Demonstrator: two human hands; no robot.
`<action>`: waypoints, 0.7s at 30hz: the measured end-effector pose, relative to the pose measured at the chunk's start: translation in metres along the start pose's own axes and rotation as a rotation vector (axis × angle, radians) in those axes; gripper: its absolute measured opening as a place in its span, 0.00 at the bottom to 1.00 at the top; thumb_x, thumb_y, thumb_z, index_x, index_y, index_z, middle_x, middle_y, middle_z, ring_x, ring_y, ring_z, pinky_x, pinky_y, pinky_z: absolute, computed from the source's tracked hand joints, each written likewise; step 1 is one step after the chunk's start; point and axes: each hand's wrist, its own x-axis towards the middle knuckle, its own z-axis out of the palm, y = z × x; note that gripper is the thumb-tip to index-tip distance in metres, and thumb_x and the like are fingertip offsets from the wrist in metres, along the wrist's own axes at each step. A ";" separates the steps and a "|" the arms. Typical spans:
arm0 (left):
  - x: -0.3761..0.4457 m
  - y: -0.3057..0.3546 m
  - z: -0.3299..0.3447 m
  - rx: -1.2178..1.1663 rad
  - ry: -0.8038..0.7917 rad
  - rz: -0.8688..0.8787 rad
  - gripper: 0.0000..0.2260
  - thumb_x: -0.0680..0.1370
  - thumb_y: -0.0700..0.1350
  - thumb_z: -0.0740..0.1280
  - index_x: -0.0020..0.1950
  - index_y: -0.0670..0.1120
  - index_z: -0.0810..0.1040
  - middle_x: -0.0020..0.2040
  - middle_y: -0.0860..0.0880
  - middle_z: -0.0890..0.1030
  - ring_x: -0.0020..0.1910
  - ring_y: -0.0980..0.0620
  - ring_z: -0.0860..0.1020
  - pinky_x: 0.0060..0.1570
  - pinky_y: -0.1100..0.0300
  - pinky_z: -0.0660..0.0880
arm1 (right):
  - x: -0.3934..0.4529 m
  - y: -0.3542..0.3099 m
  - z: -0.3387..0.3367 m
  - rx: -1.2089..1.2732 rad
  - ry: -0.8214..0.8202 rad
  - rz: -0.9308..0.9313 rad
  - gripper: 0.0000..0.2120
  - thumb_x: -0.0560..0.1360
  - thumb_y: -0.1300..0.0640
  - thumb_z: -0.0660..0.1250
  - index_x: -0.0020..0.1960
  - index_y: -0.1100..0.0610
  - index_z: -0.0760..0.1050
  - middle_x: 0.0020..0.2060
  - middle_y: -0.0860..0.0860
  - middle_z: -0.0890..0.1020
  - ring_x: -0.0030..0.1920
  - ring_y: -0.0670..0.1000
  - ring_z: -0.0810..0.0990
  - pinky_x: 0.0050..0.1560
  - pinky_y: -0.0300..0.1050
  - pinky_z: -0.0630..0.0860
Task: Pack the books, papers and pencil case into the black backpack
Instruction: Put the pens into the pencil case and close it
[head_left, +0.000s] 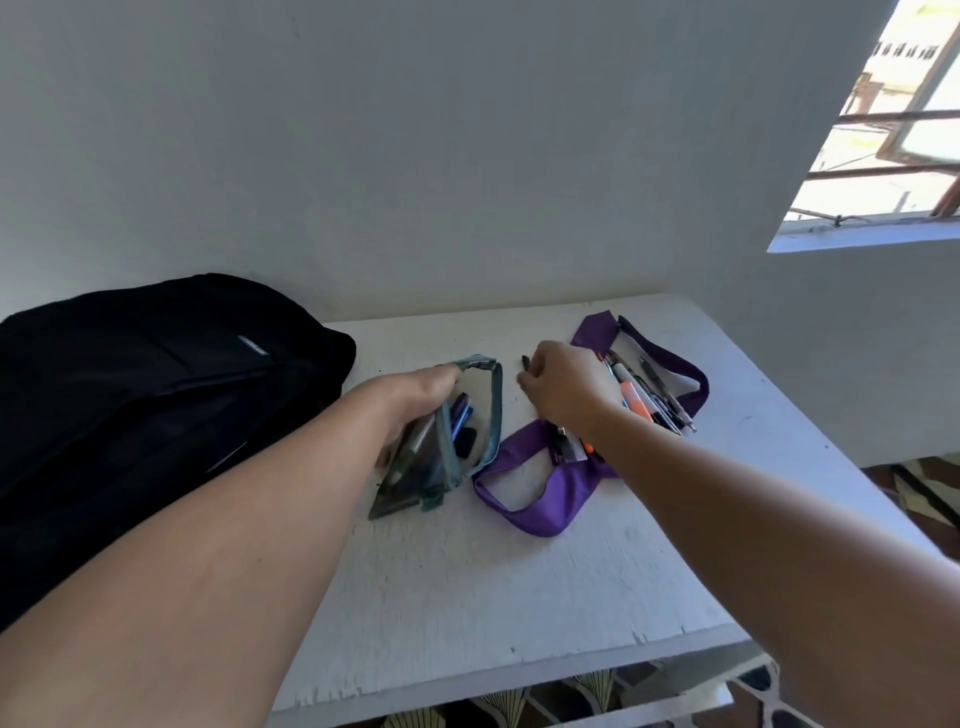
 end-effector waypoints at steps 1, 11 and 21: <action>-0.001 0.000 0.000 0.004 -0.010 0.003 0.23 0.87 0.54 0.50 0.36 0.46 0.65 0.21 0.45 0.73 0.33 0.47 0.67 0.30 0.56 0.59 | 0.002 0.008 -0.002 -0.058 0.010 0.020 0.10 0.79 0.47 0.65 0.48 0.53 0.78 0.44 0.52 0.82 0.45 0.58 0.81 0.41 0.48 0.78; 0.004 -0.002 -0.002 0.006 -0.010 0.041 0.21 0.88 0.53 0.50 0.38 0.46 0.66 0.38 0.45 0.70 0.37 0.48 0.69 0.33 0.56 0.62 | 0.001 0.014 0.004 -0.201 -0.115 0.116 0.11 0.77 0.50 0.65 0.41 0.56 0.71 0.42 0.52 0.79 0.43 0.57 0.79 0.42 0.48 0.73; 0.024 -0.009 -0.002 0.019 -0.024 0.054 0.20 0.87 0.57 0.48 0.50 0.45 0.72 0.52 0.44 0.74 0.47 0.46 0.73 0.46 0.55 0.66 | -0.013 0.000 0.017 -0.314 -0.170 0.035 0.12 0.80 0.52 0.64 0.60 0.58 0.77 0.47 0.55 0.79 0.45 0.58 0.78 0.42 0.49 0.74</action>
